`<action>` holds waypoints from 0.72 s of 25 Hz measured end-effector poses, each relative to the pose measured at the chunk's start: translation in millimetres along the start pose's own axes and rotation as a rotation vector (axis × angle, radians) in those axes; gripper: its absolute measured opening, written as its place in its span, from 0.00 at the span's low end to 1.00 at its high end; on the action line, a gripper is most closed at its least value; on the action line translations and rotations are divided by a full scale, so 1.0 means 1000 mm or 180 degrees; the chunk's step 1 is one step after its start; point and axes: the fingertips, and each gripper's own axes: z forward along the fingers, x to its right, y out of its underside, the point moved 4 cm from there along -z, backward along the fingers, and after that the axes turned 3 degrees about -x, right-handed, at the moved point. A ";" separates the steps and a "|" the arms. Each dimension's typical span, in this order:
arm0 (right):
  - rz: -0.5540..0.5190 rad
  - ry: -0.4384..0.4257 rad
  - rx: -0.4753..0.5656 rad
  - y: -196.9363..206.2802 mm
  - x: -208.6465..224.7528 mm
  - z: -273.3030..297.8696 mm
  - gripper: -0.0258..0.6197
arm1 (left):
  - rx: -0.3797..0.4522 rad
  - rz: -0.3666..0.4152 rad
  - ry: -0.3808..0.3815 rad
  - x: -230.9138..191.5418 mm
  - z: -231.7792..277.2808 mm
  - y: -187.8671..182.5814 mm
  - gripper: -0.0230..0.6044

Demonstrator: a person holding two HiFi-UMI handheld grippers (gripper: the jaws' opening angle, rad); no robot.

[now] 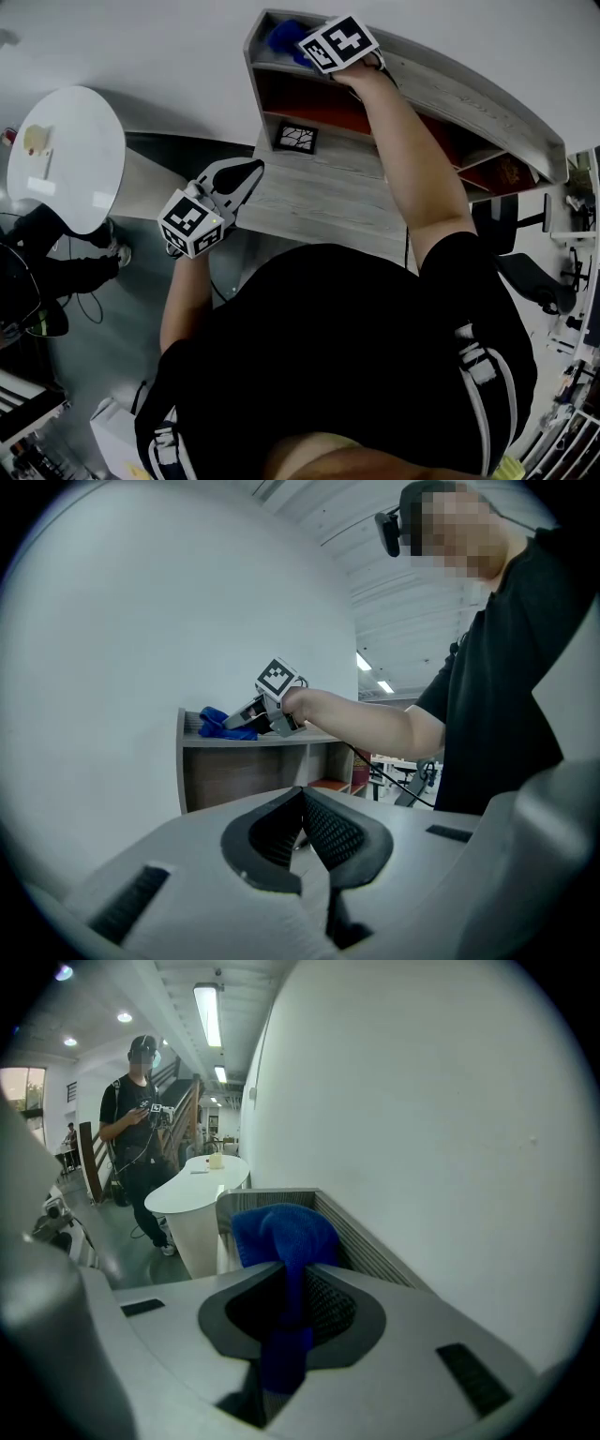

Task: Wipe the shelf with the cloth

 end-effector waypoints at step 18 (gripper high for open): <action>0.0245 0.0275 -0.0120 0.056 0.033 -0.053 0.13 | -0.0060 0.0102 0.0326 0.021 0.029 -0.006 0.06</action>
